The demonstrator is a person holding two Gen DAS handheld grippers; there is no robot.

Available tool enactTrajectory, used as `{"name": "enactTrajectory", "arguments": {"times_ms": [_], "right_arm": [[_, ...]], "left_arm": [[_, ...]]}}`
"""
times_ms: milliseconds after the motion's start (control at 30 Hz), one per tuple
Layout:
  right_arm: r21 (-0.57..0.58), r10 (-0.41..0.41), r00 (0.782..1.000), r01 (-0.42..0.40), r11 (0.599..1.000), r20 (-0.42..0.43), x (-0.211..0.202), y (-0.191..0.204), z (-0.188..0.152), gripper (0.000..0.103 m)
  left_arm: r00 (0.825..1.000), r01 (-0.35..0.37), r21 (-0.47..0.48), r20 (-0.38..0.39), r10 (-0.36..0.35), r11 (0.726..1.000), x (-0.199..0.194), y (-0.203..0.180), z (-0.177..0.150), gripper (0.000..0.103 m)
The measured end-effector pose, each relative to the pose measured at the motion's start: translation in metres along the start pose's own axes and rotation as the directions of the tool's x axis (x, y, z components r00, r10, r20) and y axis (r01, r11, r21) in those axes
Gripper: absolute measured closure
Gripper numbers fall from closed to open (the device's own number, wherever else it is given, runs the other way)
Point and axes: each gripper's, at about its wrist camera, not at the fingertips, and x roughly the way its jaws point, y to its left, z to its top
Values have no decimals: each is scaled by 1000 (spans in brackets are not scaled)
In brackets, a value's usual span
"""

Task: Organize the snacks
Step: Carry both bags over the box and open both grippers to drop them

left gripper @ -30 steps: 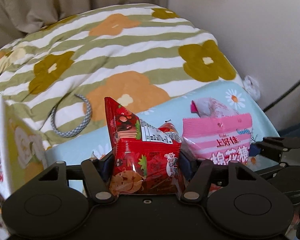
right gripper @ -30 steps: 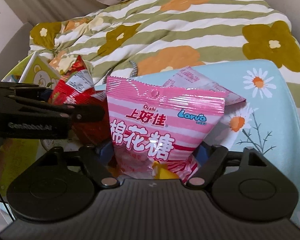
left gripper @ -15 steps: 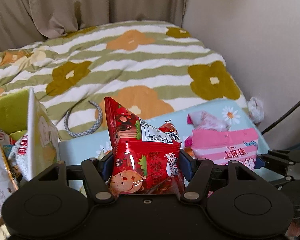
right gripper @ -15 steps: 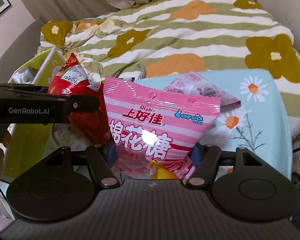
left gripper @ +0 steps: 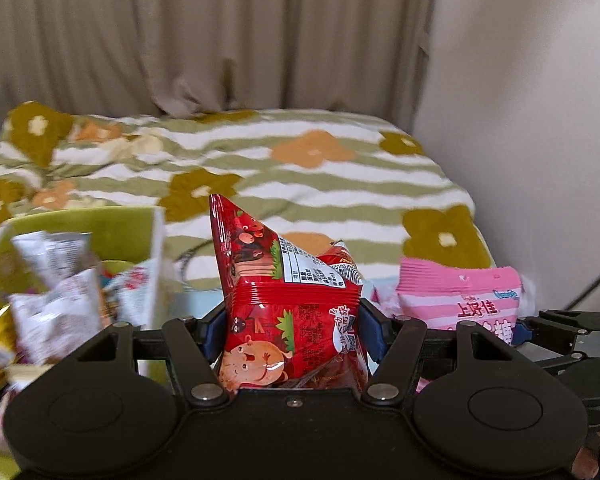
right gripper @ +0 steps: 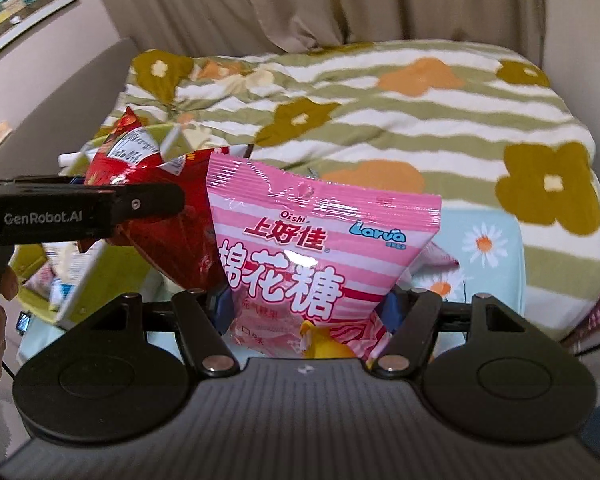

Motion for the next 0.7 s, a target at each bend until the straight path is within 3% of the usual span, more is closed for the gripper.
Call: {"name": "enactTrajectory", "arguments": {"times_ms": [367,567,700], "right_arm": [[-145,156,988,-152,978,19,-15,62,42,20],[-185,198,979,-187,965,43,-10,113,63,20],[-181,198,978,-184,966,65,2,151,76,20]], "left_arm": [[979,-164,-163,96,181,973,-71,64,7,34],[965,-203,-214,121,232,956,-95,120,9,34],[966,-194,-229,123,226,954,-99,164,15,34]]}}
